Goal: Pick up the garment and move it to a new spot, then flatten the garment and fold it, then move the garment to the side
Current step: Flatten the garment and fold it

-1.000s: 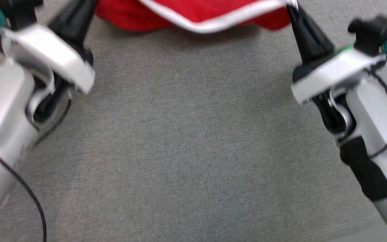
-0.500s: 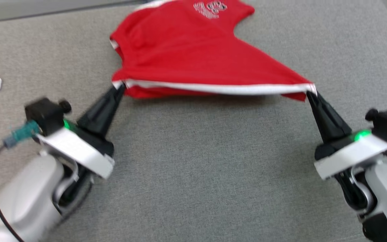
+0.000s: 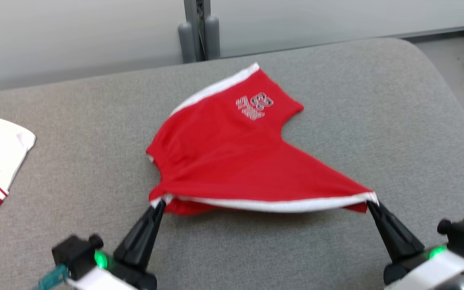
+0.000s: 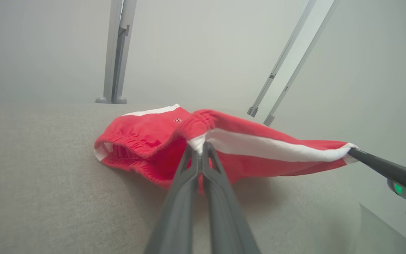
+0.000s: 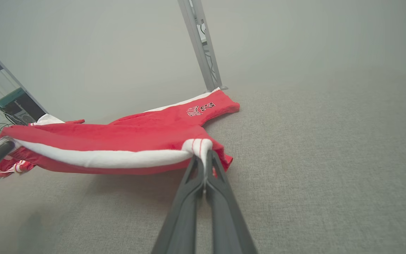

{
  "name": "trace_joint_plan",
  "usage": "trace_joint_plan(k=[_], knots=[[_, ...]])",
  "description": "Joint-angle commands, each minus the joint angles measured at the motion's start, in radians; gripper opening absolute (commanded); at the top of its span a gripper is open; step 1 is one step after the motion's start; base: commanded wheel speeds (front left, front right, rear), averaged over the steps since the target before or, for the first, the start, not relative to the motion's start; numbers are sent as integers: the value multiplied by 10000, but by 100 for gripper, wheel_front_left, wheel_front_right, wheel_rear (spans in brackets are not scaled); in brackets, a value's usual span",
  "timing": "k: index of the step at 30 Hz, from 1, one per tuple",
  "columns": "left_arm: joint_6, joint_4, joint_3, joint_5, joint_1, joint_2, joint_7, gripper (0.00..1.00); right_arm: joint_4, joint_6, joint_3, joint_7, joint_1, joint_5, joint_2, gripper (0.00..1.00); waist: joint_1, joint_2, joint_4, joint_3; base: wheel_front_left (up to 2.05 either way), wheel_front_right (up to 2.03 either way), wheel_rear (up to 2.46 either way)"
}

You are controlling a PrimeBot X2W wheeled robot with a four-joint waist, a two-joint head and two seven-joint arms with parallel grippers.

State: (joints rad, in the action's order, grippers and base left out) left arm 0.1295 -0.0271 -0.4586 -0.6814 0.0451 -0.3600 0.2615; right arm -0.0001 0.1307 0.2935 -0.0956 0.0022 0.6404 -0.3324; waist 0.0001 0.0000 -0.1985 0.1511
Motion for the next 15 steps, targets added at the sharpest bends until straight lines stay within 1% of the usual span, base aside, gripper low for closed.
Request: trace_joint_plan(k=[1,2,3,7,9,15], knots=[[3,213,233,212,-414,40,45,0,-334,1,-184,188,408,-148,64,0,-1,0,-108,-335,0,0,0],[3,347,368,350,-720,84,45,0,-608,1,-271,346,680,-232,137,0,-1,0,-114,-397,0,0,0],[3,347,368,350,-720,84,45,0,-608,1,-271,346,680,-232,137,0,-1,0,-114,-397,0,0,0],[3,829,737,596,-1713,276,46,0,-1791,1,-647,1019,1688,-564,404,0,-1,0,-104,-591,0,0,0],[3,1084,853,676,-2059,283,46,0,-2429,1,-834,1393,2129,-706,466,0,-1,0,-93,-637,0,0,0],[4,1815,1140,737,-2814,285,45,0,-4194,1,-1775,2324,2978,-1192,611,0,-1,0,-22,-573,0,0,0]])
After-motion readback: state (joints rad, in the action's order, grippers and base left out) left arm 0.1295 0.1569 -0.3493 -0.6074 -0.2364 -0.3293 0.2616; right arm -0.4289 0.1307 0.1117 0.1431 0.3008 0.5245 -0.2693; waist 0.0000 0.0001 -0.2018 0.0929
